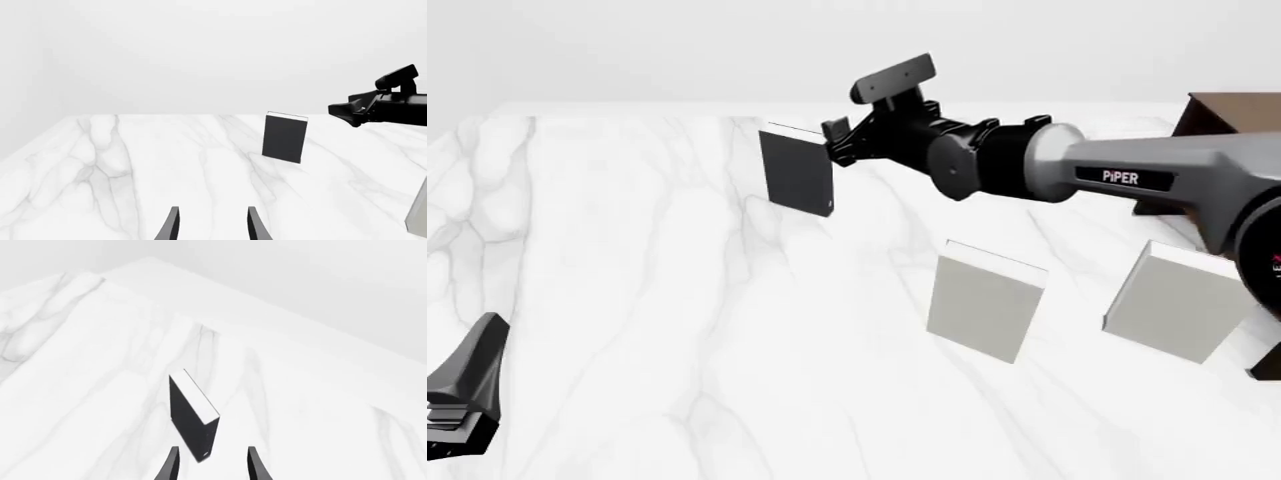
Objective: Pick up the book on the left and place it on top of the shelf.
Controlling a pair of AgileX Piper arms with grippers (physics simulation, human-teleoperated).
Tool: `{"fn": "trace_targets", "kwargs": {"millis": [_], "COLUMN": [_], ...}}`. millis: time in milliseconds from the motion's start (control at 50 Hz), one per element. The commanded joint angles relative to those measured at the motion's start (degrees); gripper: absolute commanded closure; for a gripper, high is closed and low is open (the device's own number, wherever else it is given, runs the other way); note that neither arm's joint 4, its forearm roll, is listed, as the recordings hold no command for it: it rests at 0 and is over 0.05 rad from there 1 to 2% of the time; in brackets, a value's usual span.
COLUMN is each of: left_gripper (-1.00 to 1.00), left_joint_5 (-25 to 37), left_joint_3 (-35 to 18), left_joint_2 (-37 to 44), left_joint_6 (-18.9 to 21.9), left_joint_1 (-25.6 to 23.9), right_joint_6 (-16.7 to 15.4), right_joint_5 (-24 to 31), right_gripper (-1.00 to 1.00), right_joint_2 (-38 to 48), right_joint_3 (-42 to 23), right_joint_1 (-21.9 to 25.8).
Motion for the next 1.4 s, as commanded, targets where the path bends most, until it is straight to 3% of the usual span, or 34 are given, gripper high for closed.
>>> {"fn": "trace_targets", "kwargs": {"millis": [20, 1400], "left_gripper": [-1.0, -1.0], "left_joint_5": [0.0, 0.0], "left_joint_3": [0.0, 0.0], "left_joint_2": [0.0, 0.0], "left_joint_6": [0.0, 0.0], "left_joint_1": [0.0, 0.0], "right_joint_6": [0.04, 2.2], "right_joint_5": [0.56, 2.28], "right_gripper": [-1.0, -1.0], "right_joint_2": [3.35, 18.48], "right_joint_3": [-3.07, -16.77], "right_joint_1": [-0.15, 0.26]}}
